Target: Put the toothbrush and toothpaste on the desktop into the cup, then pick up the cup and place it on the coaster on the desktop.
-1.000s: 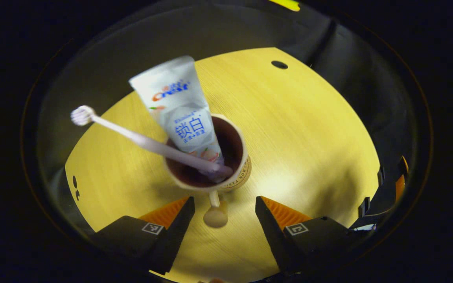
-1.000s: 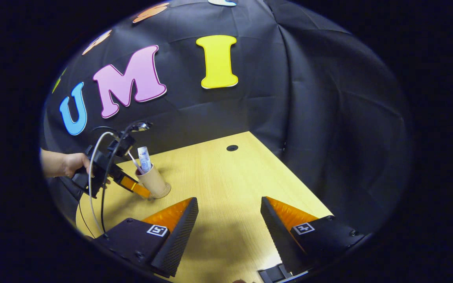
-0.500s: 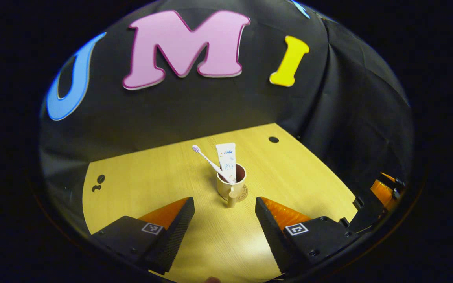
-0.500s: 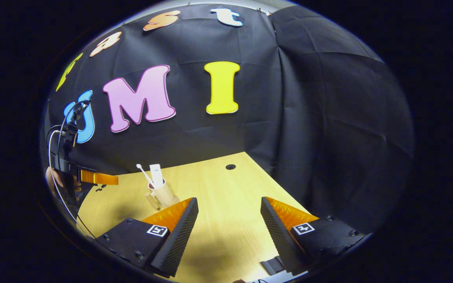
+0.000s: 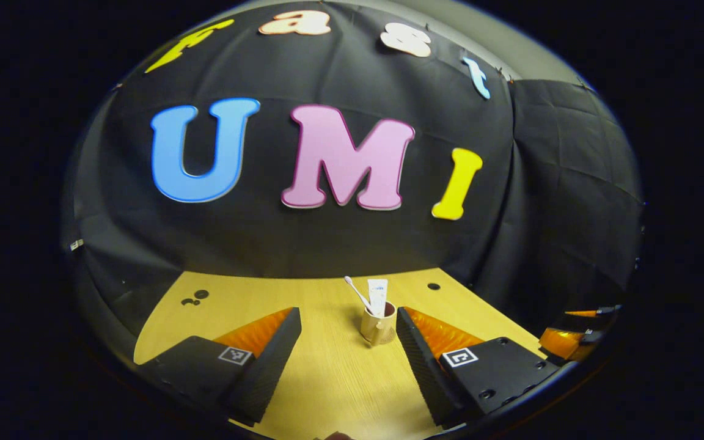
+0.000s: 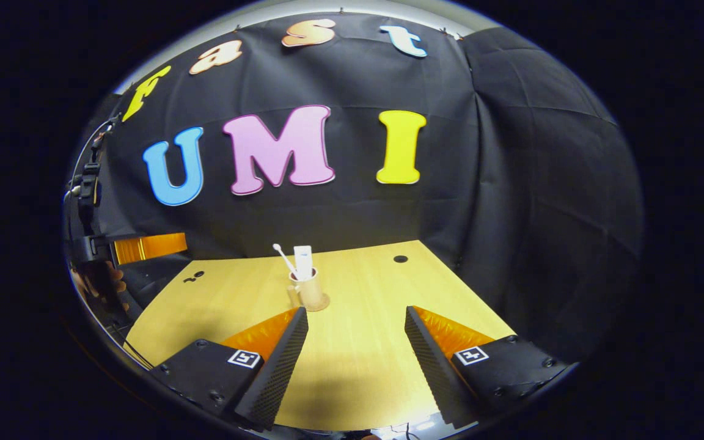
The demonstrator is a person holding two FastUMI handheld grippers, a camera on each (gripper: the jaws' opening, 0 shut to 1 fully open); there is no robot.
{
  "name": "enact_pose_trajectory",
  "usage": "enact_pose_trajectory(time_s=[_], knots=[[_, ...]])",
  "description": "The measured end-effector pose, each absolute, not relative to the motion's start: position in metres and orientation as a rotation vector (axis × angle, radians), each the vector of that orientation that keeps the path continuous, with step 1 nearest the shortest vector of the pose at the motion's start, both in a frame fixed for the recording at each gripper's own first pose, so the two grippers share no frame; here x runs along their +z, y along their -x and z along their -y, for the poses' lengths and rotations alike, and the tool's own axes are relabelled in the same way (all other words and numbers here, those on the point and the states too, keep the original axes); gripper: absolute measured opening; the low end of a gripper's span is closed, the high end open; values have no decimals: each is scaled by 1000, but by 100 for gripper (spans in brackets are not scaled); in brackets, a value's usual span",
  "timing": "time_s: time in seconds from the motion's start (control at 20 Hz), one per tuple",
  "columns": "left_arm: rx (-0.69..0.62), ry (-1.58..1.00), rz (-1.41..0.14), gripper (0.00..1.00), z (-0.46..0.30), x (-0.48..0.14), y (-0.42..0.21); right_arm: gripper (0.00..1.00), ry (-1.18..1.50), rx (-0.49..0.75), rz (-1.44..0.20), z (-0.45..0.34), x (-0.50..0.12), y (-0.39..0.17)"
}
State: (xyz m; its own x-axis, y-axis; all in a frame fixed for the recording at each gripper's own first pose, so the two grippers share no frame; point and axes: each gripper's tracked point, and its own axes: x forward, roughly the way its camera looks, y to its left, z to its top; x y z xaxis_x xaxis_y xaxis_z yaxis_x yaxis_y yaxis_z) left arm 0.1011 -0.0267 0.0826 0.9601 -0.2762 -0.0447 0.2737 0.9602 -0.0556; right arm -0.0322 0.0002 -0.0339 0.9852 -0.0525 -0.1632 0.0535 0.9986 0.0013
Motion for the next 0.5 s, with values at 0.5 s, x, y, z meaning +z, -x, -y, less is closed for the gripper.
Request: enact_pose_trajectory(time_s=[0.5], knots=[[-95,131,-63,97,-52,36,-26,98,26,129,-191,-80,-59,65]])
